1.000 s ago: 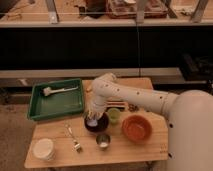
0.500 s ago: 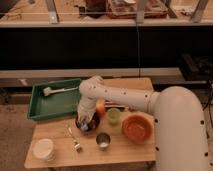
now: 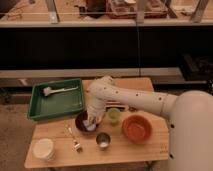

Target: Wipe purple bowl with towel

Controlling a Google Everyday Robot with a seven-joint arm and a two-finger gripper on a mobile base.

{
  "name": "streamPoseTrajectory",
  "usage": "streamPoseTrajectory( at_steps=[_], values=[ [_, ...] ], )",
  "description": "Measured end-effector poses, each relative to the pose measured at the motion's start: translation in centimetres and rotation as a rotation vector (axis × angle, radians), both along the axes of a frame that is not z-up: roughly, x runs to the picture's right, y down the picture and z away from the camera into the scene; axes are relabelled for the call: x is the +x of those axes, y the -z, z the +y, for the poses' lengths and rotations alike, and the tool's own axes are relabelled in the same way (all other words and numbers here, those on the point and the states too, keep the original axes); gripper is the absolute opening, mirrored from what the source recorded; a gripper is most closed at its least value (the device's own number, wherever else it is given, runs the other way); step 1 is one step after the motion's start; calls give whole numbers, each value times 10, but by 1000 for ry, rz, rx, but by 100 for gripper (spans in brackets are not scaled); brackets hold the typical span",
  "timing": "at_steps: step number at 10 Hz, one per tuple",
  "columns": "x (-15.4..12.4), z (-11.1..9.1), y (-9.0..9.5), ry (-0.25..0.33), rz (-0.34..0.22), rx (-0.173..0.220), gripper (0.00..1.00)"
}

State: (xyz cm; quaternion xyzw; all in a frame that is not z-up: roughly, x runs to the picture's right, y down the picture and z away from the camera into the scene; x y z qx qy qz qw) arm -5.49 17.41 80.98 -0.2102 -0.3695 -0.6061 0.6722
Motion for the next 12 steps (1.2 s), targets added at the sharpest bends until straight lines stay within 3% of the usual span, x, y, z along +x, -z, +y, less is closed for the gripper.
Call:
streamPoseTrajectory(
  at_steps=[2, 5, 9, 12],
  values=[
    [27, -10, 2, -10, 44, 37, 0],
    [28, -25, -3, -24, 34, 88, 0],
    [-38, -28, -10, -8, -61, 98, 0],
    [-61, -23, -3, 17, -126, 85, 0]
  ],
)
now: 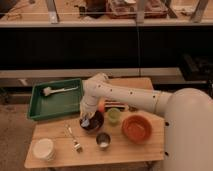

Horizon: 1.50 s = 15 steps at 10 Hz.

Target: Wipe purple bowl with towel

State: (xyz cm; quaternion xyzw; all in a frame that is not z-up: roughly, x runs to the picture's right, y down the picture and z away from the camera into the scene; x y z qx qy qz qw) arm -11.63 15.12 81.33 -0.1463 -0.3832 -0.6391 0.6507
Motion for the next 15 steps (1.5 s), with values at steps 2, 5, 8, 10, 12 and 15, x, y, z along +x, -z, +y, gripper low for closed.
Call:
streamPoseTrajectory(
  at_steps=[2, 5, 8, 10, 12, 15],
  values=[
    [10, 12, 8, 19, 2, -24, 0],
    [52, 15, 17, 8, 51, -27, 0],
    [76, 2, 20, -19, 122, 20, 0],
    [74, -12, 20, -32, 126, 61, 0],
    [53, -18, 18, -16, 99, 85, 0],
    [11, -11, 10, 23, 37, 79, 0]
  ],
)
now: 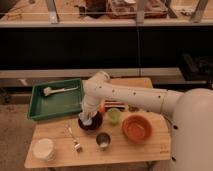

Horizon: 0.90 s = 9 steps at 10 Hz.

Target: Wipe purple bowl with towel

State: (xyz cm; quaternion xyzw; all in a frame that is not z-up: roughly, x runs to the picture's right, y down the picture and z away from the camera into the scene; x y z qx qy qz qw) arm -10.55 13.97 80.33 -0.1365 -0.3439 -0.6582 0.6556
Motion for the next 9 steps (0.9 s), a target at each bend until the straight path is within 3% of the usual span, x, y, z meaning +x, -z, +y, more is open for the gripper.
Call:
streamPoseTrajectory(
  at_steps=[4, 6, 9],
  values=[
    [-25, 14, 5, 45, -77, -43, 0],
    [-16, 26, 12, 72, -69, -68, 0],
    [27, 24, 21, 55, -6, -58, 0]
  ],
)
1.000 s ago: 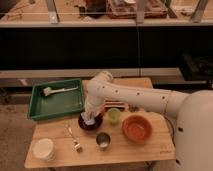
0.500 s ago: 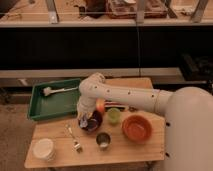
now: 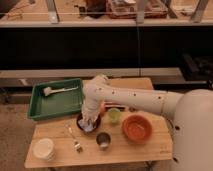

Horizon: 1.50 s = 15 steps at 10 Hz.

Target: Wipe purple bowl with towel

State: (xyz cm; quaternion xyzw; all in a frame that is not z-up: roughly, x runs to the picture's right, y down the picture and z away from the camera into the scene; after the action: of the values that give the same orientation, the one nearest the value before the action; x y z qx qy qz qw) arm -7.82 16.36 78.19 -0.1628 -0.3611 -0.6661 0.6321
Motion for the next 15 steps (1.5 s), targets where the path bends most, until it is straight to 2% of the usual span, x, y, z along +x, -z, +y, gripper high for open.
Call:
streamPoseTrajectory(
  at_steps=[3, 6, 8, 10, 13, 15],
  values=[
    [29, -11, -3, -40, 87, 40, 0],
    [24, -27, -17, -54, 113, 89, 0],
    [0, -36, -22, -41, 91, 115, 0],
    [-23, -39, -28, -15, 59, 122, 0],
    [-49, -25, -23, 49, -11, 94, 0],
    [-49, -9, -15, 79, -25, 61, 0]
  ],
)
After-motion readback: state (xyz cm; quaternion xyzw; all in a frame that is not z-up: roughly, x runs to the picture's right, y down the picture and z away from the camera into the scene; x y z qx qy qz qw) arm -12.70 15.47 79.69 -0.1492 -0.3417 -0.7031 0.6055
